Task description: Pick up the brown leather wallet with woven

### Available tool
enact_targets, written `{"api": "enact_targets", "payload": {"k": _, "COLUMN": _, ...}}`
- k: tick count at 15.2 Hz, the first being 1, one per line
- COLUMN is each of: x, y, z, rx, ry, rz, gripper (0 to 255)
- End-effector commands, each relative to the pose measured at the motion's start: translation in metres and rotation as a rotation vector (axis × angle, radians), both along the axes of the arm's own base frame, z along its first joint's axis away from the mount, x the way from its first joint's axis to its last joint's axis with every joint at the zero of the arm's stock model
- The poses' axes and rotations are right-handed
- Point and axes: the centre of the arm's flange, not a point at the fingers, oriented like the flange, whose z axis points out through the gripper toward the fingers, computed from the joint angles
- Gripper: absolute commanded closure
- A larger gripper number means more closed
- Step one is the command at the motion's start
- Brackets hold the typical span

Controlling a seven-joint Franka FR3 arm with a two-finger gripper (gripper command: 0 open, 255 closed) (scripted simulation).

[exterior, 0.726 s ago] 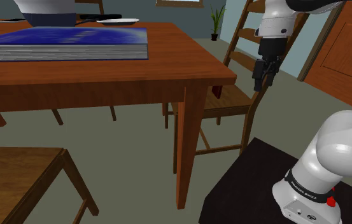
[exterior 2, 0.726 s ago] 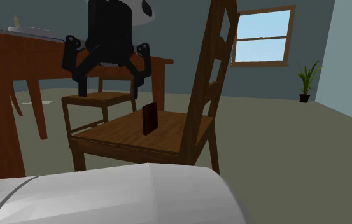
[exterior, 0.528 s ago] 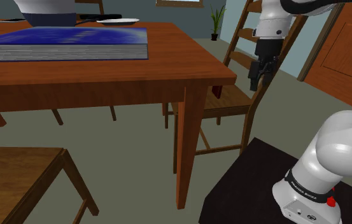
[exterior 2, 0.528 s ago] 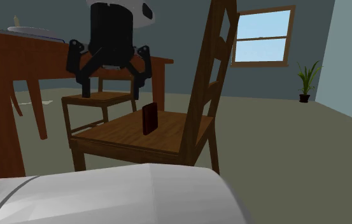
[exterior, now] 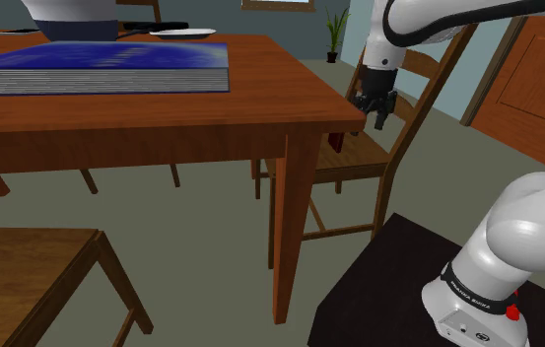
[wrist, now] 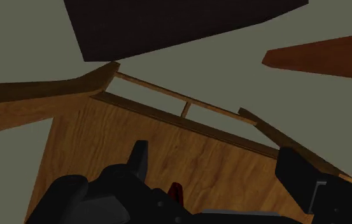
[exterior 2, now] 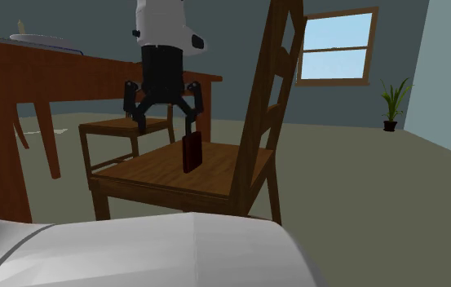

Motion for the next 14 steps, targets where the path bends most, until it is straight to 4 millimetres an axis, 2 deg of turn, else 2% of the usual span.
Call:
{"api": "enact_targets", "payload": {"k": 1, "x": 0.020, "y": -0.007, "z": -0.007, "rx": -0.018, "ry": -0.024, "rz": -0.048, "gripper": 0}}
{"api": "enact_targets", "payload": {"k": 6, "x": 0.068, "y": -0.031, "z": -0.020, "rx": -0.062, "ry": -0.078, "rz": -0.165, "gripper": 0}}
{"api": "enact_targets", "payload": {"k": 7, "x": 0.072, "y": -0.034, "z": -0.021, "rx": -0.066, "ry": -0.082, "rz": -0.175, "gripper": 0}}
{"api": "enact_targets", "payload": {"k": 14, "x": 0.072, "y": -0.034, "z": -0.058, "rx": -0.066, "ry": -0.082, "rz": -0.175, "gripper": 0}}
